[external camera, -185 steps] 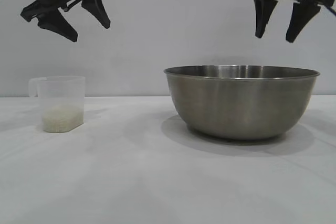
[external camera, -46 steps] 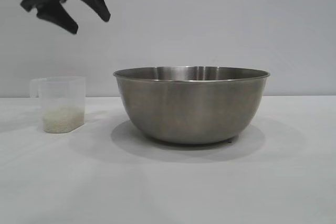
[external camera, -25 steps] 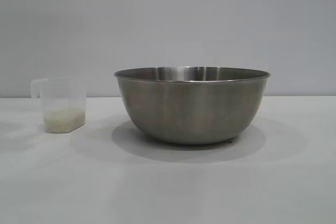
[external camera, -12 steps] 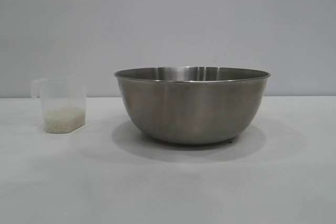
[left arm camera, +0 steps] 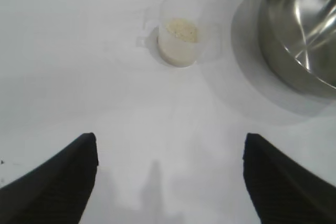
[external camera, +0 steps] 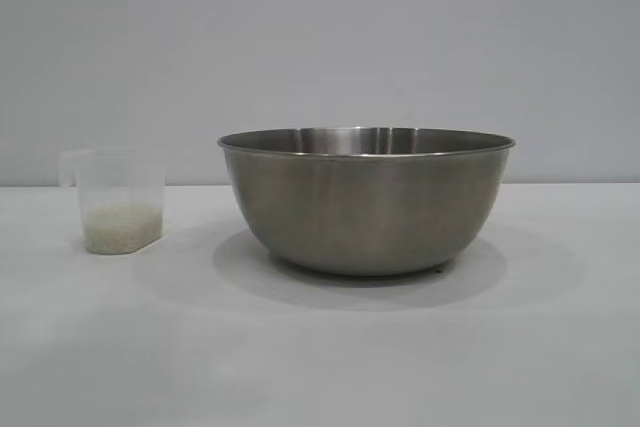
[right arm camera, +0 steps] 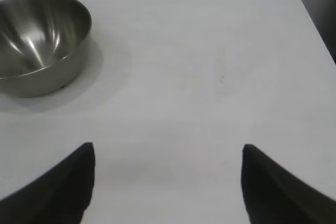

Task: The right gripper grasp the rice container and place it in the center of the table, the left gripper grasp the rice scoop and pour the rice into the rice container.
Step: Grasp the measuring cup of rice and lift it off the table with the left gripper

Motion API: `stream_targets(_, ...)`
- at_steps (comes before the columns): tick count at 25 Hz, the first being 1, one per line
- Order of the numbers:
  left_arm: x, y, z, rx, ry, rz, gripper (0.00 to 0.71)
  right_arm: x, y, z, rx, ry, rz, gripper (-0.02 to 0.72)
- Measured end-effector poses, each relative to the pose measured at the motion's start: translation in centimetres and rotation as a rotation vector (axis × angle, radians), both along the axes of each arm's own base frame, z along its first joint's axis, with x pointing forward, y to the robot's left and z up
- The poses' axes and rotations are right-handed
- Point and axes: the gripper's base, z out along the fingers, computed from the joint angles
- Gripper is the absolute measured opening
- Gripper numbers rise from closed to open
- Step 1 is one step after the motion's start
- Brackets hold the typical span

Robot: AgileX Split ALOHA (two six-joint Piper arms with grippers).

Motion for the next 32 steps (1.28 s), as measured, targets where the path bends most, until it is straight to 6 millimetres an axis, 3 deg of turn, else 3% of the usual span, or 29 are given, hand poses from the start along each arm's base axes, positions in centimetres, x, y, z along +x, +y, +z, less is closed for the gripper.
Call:
stream_targets(11, -0.7, 1.1, -1.6, 0.05, -0.243, 0.08, 0.507, 0.0, 0.0, 0.0, 0.0, 0.0, 0.0, 0.523)
stream_targets(18, -1.3, 0.4, -2.9, 0.117, -0.381, -0.053, 0.507, 0.0, 0.0, 0.0, 0.0, 0.0, 0.0, 0.475)
stream_targets(19, -1.2, 0.3, -3.2, 0.125, -0.382, -0.072, 0.457, 0.0, 0.0, 0.0, 0.0, 0.0, 0.0, 0.425)
stream_targets(24, 0.0, -0.3, -4.4, 0.124, -0.407, -0.118, 0.287, 0.0, 0.0, 0.0, 0.0, 0.0, 0.0, 0.376)
stream_targets(27, 1.0, -0.5, -5.4, 0.103, -0.428, -0.119, 0.295, 0.0, 0.0, 0.0, 0.0, 0.0, 0.0, 0.376)
stream_targets(28, 1.3, -0.6, -5.6, 0.096, -0.443, -0.119, 0.295, 0.0, 0.0, 0.0, 0.0, 0.0, 0.0, 0.323)
stream_targets(30, 1.8, -0.7, -6.8, 0.092, -0.413, -0.122, 0.295, 0.0, 0.0, 0.0, 0.0, 0.0, 0.0, 0.325)
stream_targets(31, 2.0, -0.8, -7.5, 0.093, -0.384, -0.124, 0.295, 0.0, 0.0, 0.0, 0.0, 0.0, 0.0, 0.276)
stream_targets(32, 2.2, -0.8, -8.4, 0.096, -0.342, -0.127, 0.254, 0.0, 0.0, 0.0, 0.0, 0.0, 0.0, 0.256)
